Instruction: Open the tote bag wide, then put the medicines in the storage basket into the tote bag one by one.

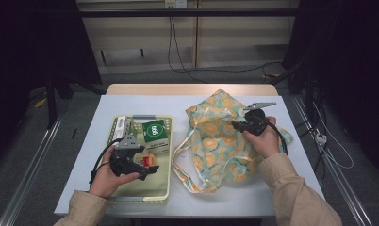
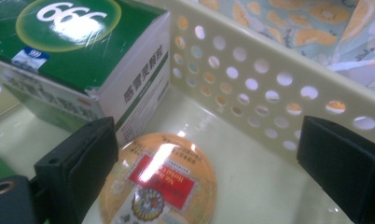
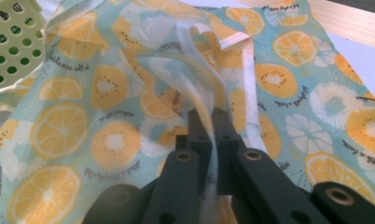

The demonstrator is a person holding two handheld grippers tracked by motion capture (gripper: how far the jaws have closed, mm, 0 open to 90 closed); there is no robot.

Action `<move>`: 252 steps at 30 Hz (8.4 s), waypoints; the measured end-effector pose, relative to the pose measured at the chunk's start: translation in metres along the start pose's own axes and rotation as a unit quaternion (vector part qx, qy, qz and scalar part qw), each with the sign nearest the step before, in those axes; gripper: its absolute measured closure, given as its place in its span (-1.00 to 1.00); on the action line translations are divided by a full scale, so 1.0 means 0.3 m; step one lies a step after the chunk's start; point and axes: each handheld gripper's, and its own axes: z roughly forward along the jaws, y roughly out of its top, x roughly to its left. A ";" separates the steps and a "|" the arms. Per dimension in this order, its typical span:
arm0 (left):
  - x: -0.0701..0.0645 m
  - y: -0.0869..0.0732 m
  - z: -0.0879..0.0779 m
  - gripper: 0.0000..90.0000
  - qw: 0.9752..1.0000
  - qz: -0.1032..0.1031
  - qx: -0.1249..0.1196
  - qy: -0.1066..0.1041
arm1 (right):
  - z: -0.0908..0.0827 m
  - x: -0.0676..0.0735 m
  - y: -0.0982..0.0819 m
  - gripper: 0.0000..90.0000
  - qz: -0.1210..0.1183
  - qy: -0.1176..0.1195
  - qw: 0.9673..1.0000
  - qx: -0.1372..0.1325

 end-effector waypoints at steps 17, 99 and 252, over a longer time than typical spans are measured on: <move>-0.026 -0.006 0.043 -0.85 1.000 -0.008 0.020 -0.009 | -0.002 0.006 -0.004 0.99 -0.003 0.003 1.000 -0.002; -0.003 0.245 -0.051 -0.55 0.998 -0.042 0.040 0.014 | -0.015 -0.001 -0.015 0.99 0.003 0.026 1.000 -0.006; 0.153 0.302 0.080 -0.85 0.996 -0.031 0.055 0.069 | -0.016 0.066 0.021 0.99 0.013 0.047 0.999 -0.013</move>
